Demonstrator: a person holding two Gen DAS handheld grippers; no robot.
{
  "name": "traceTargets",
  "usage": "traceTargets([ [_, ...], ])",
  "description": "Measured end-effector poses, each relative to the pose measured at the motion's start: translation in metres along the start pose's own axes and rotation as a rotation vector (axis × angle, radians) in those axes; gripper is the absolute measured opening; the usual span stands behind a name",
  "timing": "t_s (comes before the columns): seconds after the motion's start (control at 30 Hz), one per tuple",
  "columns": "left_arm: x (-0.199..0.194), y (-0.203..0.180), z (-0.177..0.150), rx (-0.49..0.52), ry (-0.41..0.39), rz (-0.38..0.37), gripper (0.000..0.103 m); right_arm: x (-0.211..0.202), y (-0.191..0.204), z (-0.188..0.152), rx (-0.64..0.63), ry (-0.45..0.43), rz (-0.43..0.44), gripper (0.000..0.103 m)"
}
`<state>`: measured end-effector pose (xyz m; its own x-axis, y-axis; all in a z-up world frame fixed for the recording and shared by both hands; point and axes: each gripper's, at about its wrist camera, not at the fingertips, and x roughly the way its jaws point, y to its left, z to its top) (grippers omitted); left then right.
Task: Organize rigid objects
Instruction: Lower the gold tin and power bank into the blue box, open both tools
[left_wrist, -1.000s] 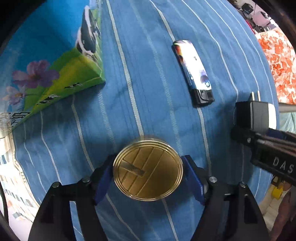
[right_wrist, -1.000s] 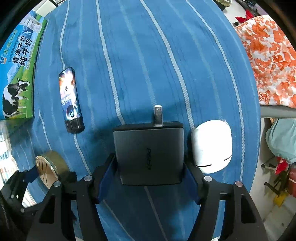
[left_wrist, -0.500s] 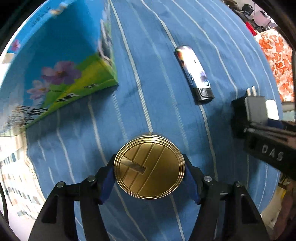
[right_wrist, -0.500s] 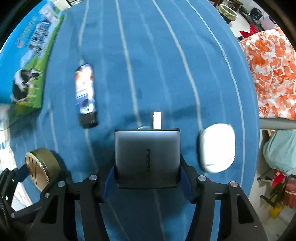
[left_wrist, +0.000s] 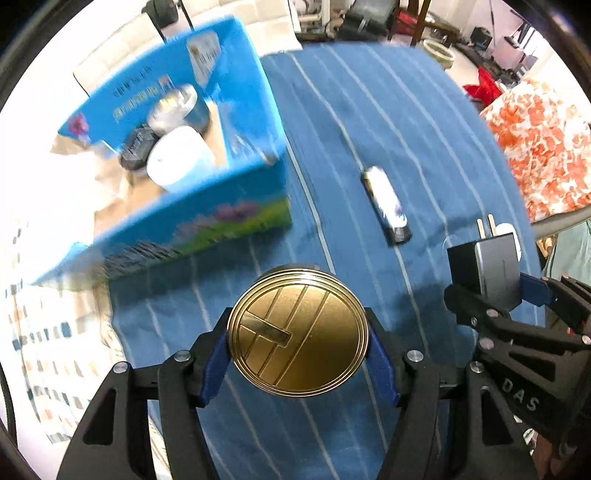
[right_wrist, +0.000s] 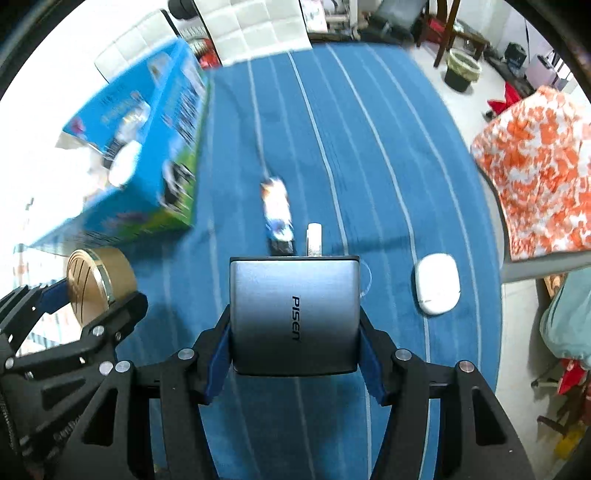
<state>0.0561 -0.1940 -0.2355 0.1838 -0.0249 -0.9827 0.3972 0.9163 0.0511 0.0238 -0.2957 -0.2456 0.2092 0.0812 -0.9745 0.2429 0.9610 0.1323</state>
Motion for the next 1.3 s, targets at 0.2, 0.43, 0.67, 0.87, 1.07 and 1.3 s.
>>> traceTargets([
  [0.2, -0.050, 0.039, 0.007, -0.018, -0.090, -0.048, 0.062, -0.051, 0.030, 0.014, -0.021, -0.083, 0.038, 0.061],
  [0.43, -0.108, 0.106, 0.013, -0.068, -0.187, -0.074, 0.063, -0.092, 0.087, 0.037, -0.065, -0.162, 0.119, 0.061],
  [0.67, -0.108, 0.197, 0.026, -0.186, -0.214, -0.054, 0.063, -0.073, 0.162, 0.074, -0.132, -0.144, 0.184, 0.061],
  [0.87, -0.067, 0.260, 0.037, -0.249, -0.165, -0.027, 0.063, -0.009, 0.210, 0.111, -0.106, -0.036, 0.211, 0.061],
  [1.07, 0.001, 0.288, 0.045, -0.263, -0.067, -0.053, 0.063, 0.065, 0.240, 0.143, -0.058, 0.076, 0.204, 0.061],
  [1.3, 0.049, 0.297, 0.055, -0.258, -0.002, -0.108, 0.063, 0.125, 0.264, 0.169, -0.034, 0.157, 0.204, 0.061],
])
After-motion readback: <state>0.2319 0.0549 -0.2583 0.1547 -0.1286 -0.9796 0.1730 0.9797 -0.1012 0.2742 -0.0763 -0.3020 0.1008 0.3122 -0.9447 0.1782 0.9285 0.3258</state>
